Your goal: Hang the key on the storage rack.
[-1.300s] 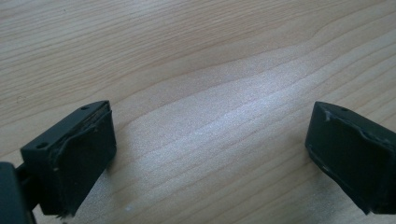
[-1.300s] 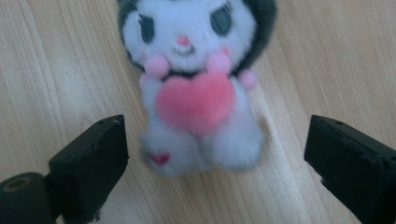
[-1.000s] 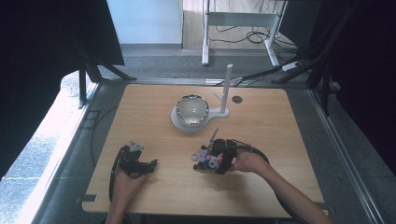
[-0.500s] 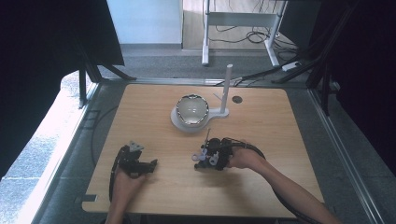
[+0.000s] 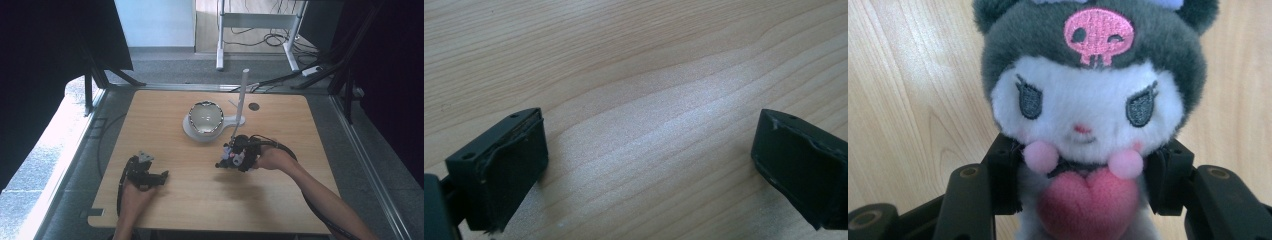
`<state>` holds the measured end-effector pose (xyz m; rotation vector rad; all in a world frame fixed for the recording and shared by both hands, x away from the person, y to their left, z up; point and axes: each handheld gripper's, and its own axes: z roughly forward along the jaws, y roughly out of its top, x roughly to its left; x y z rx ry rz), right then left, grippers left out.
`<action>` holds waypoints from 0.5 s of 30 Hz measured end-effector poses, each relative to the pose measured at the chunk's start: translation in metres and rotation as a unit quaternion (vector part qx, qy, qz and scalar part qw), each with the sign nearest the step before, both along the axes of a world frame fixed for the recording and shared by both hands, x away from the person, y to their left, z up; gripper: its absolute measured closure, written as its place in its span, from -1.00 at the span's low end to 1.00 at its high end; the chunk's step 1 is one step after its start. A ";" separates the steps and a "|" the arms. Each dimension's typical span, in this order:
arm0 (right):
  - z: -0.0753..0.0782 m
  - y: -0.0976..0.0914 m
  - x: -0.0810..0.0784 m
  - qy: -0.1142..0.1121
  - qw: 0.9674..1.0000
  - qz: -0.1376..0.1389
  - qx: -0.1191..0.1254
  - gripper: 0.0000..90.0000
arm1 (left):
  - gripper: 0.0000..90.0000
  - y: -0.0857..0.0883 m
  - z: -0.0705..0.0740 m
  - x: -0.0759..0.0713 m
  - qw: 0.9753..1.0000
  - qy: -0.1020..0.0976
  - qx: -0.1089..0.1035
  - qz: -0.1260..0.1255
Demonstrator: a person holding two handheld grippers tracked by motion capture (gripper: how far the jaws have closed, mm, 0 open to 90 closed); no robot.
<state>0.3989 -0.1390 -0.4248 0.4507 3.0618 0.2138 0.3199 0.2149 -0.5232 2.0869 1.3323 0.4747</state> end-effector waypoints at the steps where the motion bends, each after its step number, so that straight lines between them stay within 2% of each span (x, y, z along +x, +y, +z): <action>1: 0.003 -0.003 0.002 0.000 1.000 -0.001 0.003 -0.03 | -0.97 0.000 0.000 0.000 1.000 0.000 0.000 0.000; 15: 0.040 -0.034 0.027 0.006 0.998 -0.046 0.035 -0.03 | -0.97 0.000 0.000 0.000 1.000 -0.001 -0.001 0.001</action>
